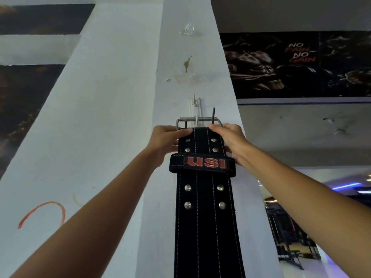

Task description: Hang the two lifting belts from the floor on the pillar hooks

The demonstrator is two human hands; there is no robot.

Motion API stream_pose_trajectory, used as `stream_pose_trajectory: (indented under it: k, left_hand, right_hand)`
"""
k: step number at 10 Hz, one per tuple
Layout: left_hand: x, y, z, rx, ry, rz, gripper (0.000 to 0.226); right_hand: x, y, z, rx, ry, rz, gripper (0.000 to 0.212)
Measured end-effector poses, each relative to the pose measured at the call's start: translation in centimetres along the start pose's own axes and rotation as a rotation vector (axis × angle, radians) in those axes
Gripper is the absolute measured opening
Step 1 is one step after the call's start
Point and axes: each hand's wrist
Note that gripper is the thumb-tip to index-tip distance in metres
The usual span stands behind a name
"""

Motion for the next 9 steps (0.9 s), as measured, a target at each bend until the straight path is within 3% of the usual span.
stream_pose_trajectory:
  k: [1,2,3,4,6,8,9]
  left_hand:
    - [-0.2,-0.9,-1.3,-0.209,0.018,0.096,0.031]
    - [-0.6,-2.1,-1.7,-0.228,0.068,0.237,0.031]
    - [-0.9,-2.7,-1.4,-0.147,0.09,0.341,0.027]
    - [-0.9,-2.3,-1.3,-0.111,0.091,0.375,0.026]
    - [-1.2,-1.3,-1.4,-0.201,0.111,0.287,0.035]
    - [-0.6,1.9,-0.4,-0.12,0.031,0.178,0.021]
    - [-0.4,3.6,0.0,-0.127,0.101,0.163,0.017]
  right_hand:
    - [0.6,-1.3,-0.6,-0.15,0.031,-0.027,0.039]
    - [1.4,-2.5,-0.6,-0.189,0.018,-0.094,0.04]
    - [1.8,-2.9,-0.8,-0.183,0.029,-0.104,0.036]
    - [1.6,-2.9,-0.9,-0.197,0.016,-0.1,0.036]
    - [1.5,-1.7,-0.7,-0.162,0.174,-0.031,0.038]
    - [1.4,2.5,0.7,0.051,0.189,-0.051,0.033]
    - [1.2,4.2,0.8,0.035,0.154,-0.038,0.037]
Point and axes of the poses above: each hand's wrist, its own y-axis away from the middle knuckle, its own z-axis out of the back of the hand, x = y × z, and after that the axes turned 4 degrees about -z, right-handed
